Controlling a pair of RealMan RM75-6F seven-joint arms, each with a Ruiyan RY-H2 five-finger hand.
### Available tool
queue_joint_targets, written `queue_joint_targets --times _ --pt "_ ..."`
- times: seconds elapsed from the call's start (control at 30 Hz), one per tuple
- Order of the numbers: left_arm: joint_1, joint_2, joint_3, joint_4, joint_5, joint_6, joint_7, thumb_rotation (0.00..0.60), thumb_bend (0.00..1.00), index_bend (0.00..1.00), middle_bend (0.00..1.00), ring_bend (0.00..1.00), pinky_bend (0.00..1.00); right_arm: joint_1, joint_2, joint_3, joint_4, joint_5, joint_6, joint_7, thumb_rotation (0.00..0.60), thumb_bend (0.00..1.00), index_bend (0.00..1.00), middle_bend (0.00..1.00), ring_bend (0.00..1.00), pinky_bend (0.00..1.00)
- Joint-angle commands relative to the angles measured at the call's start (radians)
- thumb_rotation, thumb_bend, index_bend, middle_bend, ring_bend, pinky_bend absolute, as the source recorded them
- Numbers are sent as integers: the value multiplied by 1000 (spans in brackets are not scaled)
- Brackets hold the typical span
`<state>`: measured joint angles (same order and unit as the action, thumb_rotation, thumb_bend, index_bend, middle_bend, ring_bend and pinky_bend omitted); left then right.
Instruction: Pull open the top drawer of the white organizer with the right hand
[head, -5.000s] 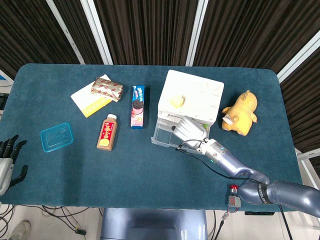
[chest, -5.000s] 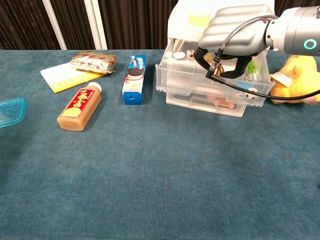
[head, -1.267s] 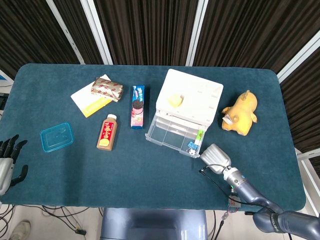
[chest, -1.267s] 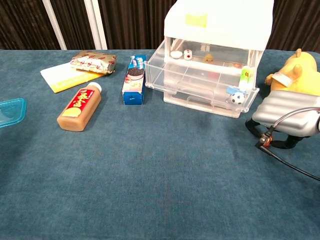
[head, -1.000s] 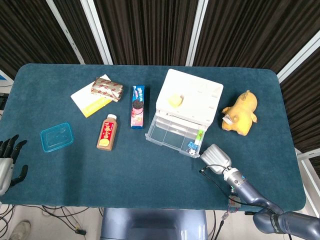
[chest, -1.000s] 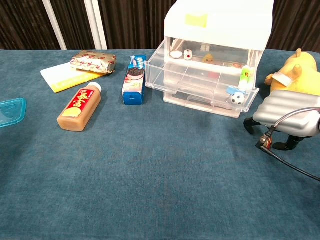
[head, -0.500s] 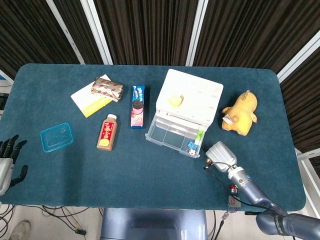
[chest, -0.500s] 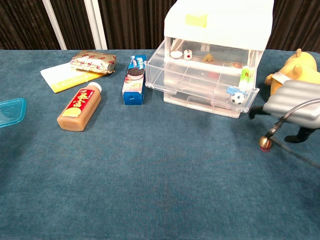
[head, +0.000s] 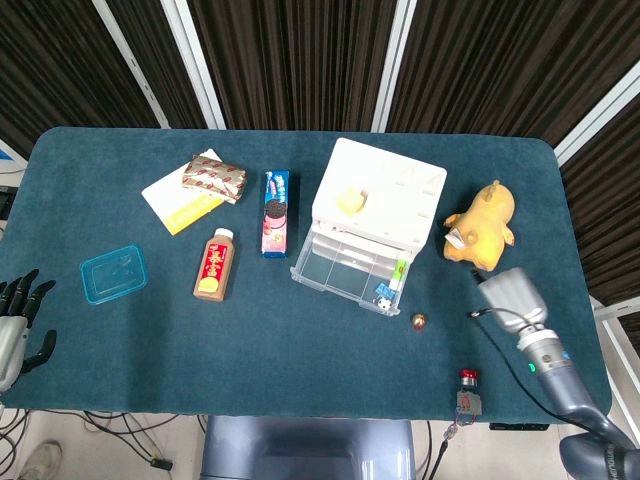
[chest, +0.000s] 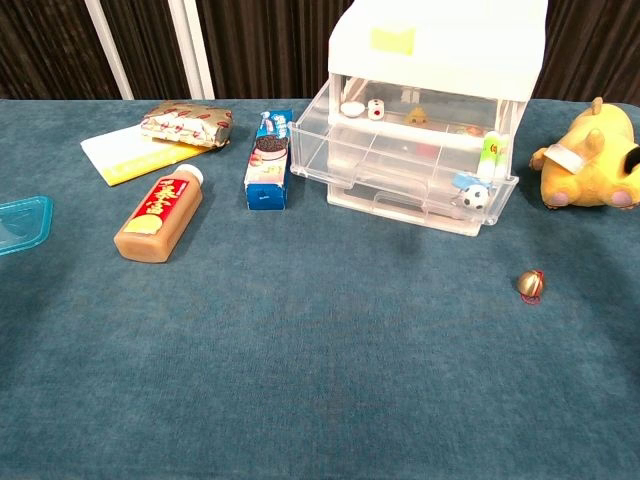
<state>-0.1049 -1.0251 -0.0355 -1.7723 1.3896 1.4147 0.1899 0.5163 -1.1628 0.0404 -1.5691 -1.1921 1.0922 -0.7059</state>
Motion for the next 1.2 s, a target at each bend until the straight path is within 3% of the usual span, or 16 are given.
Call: queue_joint_targets --times 0.03,0.2,0.43,0.6,0.83,1.2 --pt "0 0 -1 -1 1 2 1 600 442 112 0 0 0 -71 66 68 -71 55 118 126 600 244 196 472 641 622" --pt "1 1 -1 -2 2 4 2 600 442 112 0 0 0 -164 75 89 -102 4 287 259 600 237 171 298 483 446" --pt "-1 0 0 -6 9 5 4 600 442 112 0 0 0 -297 36 36 -127 -84 454 370 600 200 136 196 390 376" --pt "0 3 -2 -8 14 10 -2 600 442 112 0 0 0 -361 -34 -23 -69 -204 532 427 600 199 134 187 378 343" --pt "0 6 0 -11 37 20 -9 600 442 112 0 0 0 -379 -72 -93 -2 -301 482 475 600 185 110 131 310 292" --pt "4 17 -1 -17 53 34 -21 600 442 112 0 0 0 -379 -95 -80 15 -320 439 446 600 183 96 116 295 289"
